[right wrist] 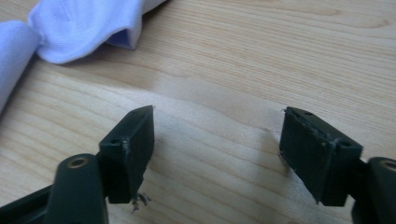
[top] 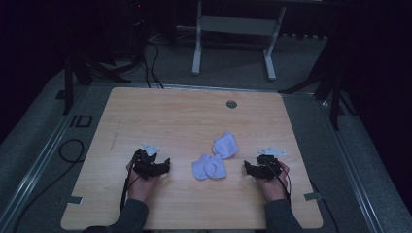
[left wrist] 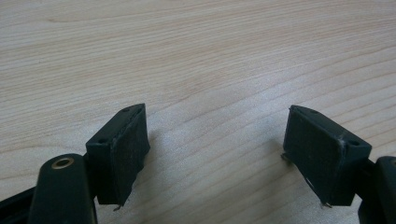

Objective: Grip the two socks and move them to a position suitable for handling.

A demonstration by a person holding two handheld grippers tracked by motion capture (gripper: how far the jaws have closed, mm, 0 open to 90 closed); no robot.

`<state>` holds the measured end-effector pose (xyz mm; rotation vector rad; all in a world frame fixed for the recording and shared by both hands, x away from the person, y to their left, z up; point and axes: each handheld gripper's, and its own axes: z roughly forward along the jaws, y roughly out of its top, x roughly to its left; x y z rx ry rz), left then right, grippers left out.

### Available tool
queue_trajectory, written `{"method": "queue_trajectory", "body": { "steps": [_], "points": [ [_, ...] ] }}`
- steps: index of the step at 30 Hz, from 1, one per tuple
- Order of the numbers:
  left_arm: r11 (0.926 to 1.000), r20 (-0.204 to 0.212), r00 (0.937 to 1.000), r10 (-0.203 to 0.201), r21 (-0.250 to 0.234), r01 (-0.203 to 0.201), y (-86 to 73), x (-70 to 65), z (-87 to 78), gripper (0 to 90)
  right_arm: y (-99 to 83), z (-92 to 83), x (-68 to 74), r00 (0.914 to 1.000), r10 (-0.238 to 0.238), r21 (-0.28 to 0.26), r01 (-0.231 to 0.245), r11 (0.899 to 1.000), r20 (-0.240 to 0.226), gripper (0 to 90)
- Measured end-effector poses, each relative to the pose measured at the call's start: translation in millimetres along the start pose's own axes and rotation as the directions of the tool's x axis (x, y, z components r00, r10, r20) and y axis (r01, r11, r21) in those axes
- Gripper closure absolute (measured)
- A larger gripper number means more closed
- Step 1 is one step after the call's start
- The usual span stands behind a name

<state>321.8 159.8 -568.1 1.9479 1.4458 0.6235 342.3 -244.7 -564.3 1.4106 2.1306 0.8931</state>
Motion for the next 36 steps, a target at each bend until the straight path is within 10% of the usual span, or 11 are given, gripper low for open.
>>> {"method": "queue_trajectory", "body": {
  "steps": [26, 36],
  "points": [
    [1.0, 0.008, 0.9999, 0.009, 0.0, -0.009, 0.0, -1.2, -0.1, 21.9, 12.5, -24.8, 33.7, 0.983, -0.169, -0.094, 0.162, 0.982, -0.071, 89.3],
    [1.0, 0.011, 0.9999, 0.01, -0.001, -0.01, 0.0, -1.5, 0.1, 21.8, 14.4, -21.0, 59.4, 0.9612, -0.238, -0.086, 0.228, 0.97, -0.139, 89.9]
  ]
}}
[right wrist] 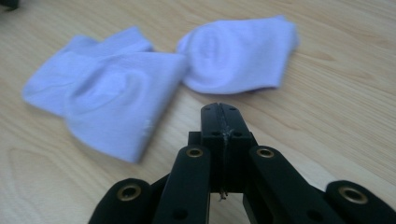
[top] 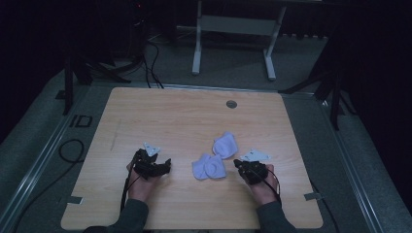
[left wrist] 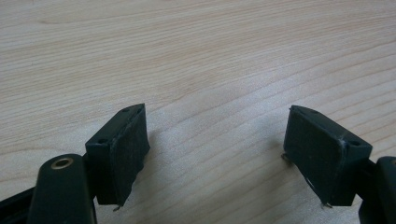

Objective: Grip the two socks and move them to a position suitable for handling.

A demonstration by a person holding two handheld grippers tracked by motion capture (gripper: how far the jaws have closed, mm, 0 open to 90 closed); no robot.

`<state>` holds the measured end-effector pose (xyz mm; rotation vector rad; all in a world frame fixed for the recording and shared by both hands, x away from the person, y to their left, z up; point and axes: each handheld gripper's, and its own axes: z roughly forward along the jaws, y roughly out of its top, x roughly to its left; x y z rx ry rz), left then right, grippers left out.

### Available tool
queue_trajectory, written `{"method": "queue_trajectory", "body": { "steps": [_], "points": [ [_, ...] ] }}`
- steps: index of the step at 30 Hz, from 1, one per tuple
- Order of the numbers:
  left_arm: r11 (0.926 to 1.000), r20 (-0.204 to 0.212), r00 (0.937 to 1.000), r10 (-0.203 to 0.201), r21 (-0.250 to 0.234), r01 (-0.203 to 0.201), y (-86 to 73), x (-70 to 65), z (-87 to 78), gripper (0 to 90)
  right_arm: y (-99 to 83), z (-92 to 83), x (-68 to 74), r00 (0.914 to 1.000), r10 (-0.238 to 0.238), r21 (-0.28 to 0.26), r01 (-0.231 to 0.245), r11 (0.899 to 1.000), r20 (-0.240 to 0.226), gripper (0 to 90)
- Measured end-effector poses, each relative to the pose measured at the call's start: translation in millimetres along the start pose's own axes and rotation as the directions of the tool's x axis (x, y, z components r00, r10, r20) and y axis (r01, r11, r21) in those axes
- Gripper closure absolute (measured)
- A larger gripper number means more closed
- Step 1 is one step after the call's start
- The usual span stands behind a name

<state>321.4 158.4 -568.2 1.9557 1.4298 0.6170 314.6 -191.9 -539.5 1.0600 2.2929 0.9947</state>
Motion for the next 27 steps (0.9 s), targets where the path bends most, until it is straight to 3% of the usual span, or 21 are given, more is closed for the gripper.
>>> {"method": "queue_trajectory", "body": {
  "steps": [11, 23, 27],
  "points": [
    [1.0, -0.001, 1.0, -0.001, -0.001, 0.001, -0.2, -0.8, -0.3, 22.6, 1.7, 10.2, 26.4, 0.9936, -0.076, 0.009, 0.077, 0.997, -0.084, 89.5],
    [1.0, -0.005, 1.0, -0.004, 0.001, 0.004, 0.0, -2.6, -1.0, 24.5, -0.2, 24.8, 38.3, 0.9913, -0.085, 0.049, 0.091, 0.995, -0.1, 89.0],
    [1.0, 0.006, 1.0, 0.006, 0.008, -0.006, 0.7, -5.8, -3.5, 32.9, 0.5, 25.7, 43.4, 0.9889, -0.097, 0.044, 0.102, 0.994, -0.113, 88.5]
  ]
}}
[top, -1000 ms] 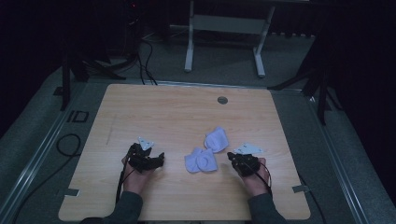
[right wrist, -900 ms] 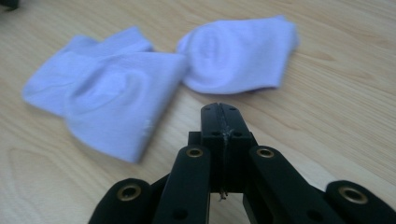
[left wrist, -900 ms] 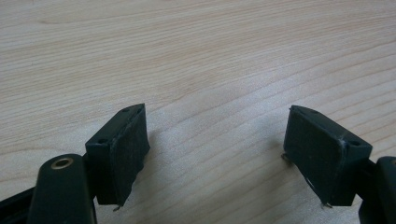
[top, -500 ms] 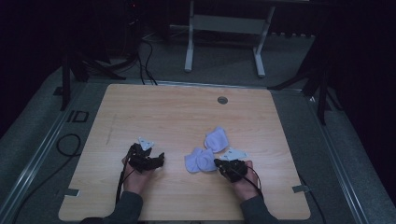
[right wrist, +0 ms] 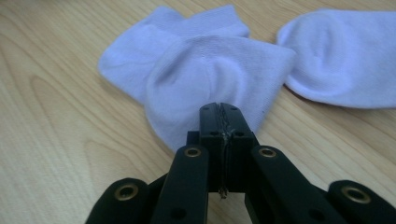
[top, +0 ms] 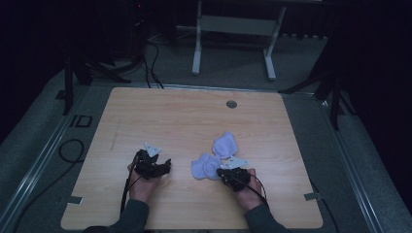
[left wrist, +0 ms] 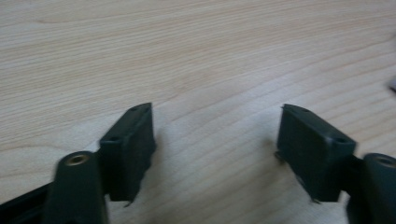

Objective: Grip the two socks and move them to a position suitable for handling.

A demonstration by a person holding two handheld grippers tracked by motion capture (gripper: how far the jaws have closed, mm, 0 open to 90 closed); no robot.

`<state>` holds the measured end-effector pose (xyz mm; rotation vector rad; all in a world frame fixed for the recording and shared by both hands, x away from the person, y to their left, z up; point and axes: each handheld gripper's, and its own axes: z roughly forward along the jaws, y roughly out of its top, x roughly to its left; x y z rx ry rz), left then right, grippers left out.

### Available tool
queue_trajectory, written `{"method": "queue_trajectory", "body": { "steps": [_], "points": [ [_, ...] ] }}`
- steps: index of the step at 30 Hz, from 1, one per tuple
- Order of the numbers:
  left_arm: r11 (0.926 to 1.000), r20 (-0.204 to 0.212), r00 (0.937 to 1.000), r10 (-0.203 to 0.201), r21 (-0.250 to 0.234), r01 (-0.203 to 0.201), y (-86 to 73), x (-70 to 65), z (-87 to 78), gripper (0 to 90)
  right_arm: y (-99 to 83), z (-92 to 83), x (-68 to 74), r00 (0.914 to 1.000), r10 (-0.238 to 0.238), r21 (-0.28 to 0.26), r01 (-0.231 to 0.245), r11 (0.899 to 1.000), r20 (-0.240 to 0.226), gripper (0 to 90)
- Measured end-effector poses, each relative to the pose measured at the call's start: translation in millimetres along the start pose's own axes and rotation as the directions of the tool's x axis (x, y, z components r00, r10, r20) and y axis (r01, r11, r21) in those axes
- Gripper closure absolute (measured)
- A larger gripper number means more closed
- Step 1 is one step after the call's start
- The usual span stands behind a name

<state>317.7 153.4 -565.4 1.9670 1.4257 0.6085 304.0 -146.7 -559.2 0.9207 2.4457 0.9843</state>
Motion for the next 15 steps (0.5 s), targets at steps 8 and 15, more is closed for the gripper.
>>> {"method": "queue_trajectory", "body": {
  "steps": [8, 15],
  "points": [
    [0.9998, 0.015, 0.9997, 0.017, 0.007, -0.017, 0.3, -3.1, -2.6, 43.3, 1.8, 2.0, 5.5, 0.9998, -0.012, -0.004, 0.012, 1.0, -0.017, 88.6],
    [0.9995, 0.026, 0.9993, 0.025, 0.021, -0.025, 0.5, -4.9, -5.9, 53.6, 3.5, 3.7, 10.2, 0.9992, -0.024, -0.009, 0.024, 1.0, -0.032, 88.6]
  ]
}}
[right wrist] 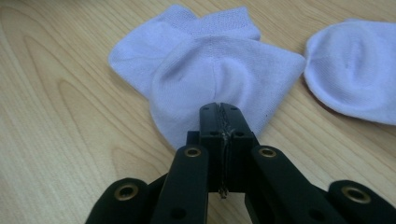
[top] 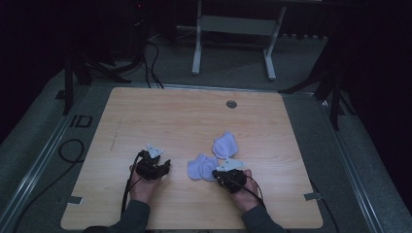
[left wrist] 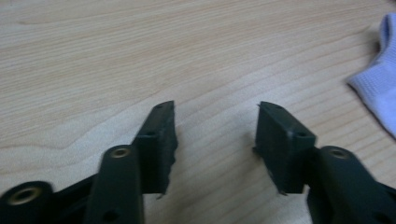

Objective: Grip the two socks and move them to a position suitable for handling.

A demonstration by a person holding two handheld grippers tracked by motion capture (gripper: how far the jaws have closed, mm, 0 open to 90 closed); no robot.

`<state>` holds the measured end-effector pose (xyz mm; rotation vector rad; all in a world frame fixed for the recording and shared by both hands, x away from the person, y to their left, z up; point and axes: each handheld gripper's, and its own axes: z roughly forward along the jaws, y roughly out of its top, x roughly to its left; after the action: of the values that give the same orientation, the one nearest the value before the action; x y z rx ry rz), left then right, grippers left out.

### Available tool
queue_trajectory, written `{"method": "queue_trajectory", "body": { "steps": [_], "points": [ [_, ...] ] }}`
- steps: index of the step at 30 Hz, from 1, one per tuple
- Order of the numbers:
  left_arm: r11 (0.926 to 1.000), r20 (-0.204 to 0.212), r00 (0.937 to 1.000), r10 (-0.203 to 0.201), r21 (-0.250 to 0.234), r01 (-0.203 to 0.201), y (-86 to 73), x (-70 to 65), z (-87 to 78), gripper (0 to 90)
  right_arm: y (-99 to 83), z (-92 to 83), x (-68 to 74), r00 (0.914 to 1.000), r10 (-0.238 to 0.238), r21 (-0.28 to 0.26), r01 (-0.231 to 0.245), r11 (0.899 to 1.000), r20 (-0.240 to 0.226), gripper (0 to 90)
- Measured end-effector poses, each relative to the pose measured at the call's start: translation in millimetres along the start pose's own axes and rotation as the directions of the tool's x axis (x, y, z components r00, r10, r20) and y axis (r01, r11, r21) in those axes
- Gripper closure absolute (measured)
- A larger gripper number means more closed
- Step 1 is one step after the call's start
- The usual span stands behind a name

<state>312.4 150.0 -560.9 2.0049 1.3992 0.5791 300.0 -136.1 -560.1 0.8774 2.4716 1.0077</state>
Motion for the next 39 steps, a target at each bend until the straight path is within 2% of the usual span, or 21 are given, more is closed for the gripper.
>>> {"method": "queue_trajectory", "body": {
  "steps": [4, 8, 13, 20, 24, 27, 30, 36, 39],
  "points": [
    [0.9999, 0.018, 0.9997, 0.015, 0.008, -0.016, 0.2, -3.4, -1.7, 61.5, 0.5, 0.5, 1.9, 1.0, -0.004, 0.0, 0.004, 1.0, -0.006, 88.7],
    [0.999, 0.049, 0.9978, 0.044, 0.009, -0.045, 0.4, -10.6, -3.4, 65.3, 0.8, 1.3, 3.7, 1.0, -0.005, -0.005, 0.005, 1.0, -0.005, 88.7],
    [0.9962, 0.093, 0.992, 0.086, -0.025, -0.084, 0.2, -21.3, -11.3, 70.0, 1.3, 1.7, 6.2, 0.9999, -0.01, -0.006, 0.01, 1.0, -0.008, 88.7],
    [0.9946, 0.164, 0.9814, 0.1, -0.042, -0.095, -2.0, -30.2, -14.4, 82.9, 2.0, 2.1, 9.0, 0.9997, -0.018, -0.006, 0.018, 1.0, -0.016, 88.7],
    [0.9912, 0.188, 0.9736, 0.13, -0.05, -0.122, -2.7, -37.7, -14.5, 88.9, 2.1, 2.1, 9.9, 0.9997, -0.019, -0.005, 0.018, 1.0, -0.018, 88.7],
    [0.9891, 0.211, 0.9667, 0.145, -0.056, -0.136, -2.7, -42.6, -14.8, 89.2, 2.2, 2.1, 10.5, 0.9996, -0.021, -0.005, 0.021, 1.0, -0.021, 88.6],
    [0.9905, 0.248, 0.9594, 0.135, -0.059, -0.124, -2.9, -46.2, -14.3, 89.3, 2.3, 2.3, 11.3, 0.9996, -0.02, -0.006, 0.02, 1.0, -0.019, 88.6],
    [0.9883, 0.277, 0.9489, 0.151, -0.062, -0.139, -4.0, -54.6, -10.1, 89.2, 2.5, 2.5, 13.0, 0.9995, -0.019, -0.007, 0.019, 1.0, -0.024, 88.7],
    [0.9872, 0.279, 0.9469, 0.159, -0.054, -0.15, -5.0, -57.6, -6.0, 89.2, 2.5, 2.6, 13.7, 0.9995, -0.017, -0.009, 0.016, 1.0, -0.027, 88.6]
  ]
}}
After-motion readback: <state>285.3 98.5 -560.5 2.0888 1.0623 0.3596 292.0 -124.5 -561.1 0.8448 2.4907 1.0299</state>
